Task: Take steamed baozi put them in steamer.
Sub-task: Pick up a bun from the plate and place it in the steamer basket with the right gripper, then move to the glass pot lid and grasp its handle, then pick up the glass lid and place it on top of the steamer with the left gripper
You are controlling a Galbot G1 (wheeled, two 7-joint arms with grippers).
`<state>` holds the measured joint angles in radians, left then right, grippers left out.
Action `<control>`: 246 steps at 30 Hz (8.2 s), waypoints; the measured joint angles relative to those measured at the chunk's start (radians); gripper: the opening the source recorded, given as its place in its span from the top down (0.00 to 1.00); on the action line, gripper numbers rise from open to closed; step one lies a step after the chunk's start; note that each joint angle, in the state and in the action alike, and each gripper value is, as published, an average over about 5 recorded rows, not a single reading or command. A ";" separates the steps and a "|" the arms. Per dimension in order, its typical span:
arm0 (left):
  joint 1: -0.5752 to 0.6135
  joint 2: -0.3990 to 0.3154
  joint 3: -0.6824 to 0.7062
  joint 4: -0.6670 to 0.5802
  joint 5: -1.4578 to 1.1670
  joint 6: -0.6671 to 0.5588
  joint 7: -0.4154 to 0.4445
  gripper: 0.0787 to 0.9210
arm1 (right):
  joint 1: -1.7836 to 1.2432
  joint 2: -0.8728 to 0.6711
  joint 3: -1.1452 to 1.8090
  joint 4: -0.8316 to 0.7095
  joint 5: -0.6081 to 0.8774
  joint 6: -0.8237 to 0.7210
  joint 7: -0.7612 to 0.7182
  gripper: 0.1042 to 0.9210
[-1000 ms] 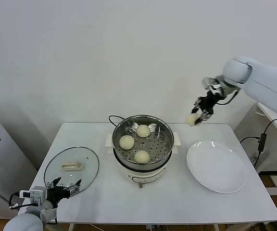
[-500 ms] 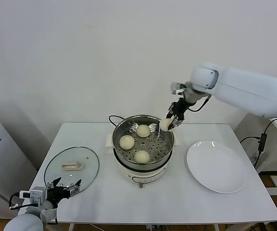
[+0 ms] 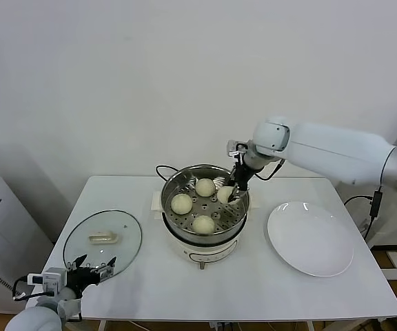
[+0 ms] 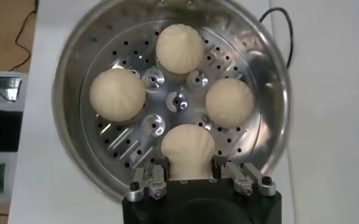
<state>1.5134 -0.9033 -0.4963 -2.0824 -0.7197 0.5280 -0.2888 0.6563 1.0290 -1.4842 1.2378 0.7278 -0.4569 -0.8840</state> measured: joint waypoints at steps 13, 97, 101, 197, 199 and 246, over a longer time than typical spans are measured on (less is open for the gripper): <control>-0.002 -0.001 -0.001 0.005 -0.003 -0.002 0.001 0.12 | -0.064 0.014 0.016 -0.004 -0.008 -0.037 0.059 0.46; -0.009 -0.104 -0.032 0.221 1.569 -0.418 0.196 0.12 | -1.787 0.086 2.192 0.246 -0.183 0.468 0.638 0.12; -0.028 -0.127 -0.036 0.261 1.708 -0.453 0.187 0.12 | -1.803 0.110 2.210 0.243 -0.201 0.477 0.626 0.12; -0.514 -0.006 0.213 0.262 1.707 -0.235 0.369 0.97 | -1.833 0.148 2.266 0.265 -0.278 0.499 0.590 0.12; -0.542 -0.002 0.258 0.240 1.706 -0.186 0.389 0.97 | -1.830 0.146 2.265 0.266 -0.278 0.499 0.591 0.12; -0.864 -0.358 0.782 0.292 2.022 0.208 0.630 0.97 | -1.850 0.160 2.269 0.273 -0.292 0.511 0.588 0.12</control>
<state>0.6494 -1.2616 0.2852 -1.7902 1.3023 0.7365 0.3416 -1.1935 1.1890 0.7852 1.5109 0.4360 0.0541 -0.2964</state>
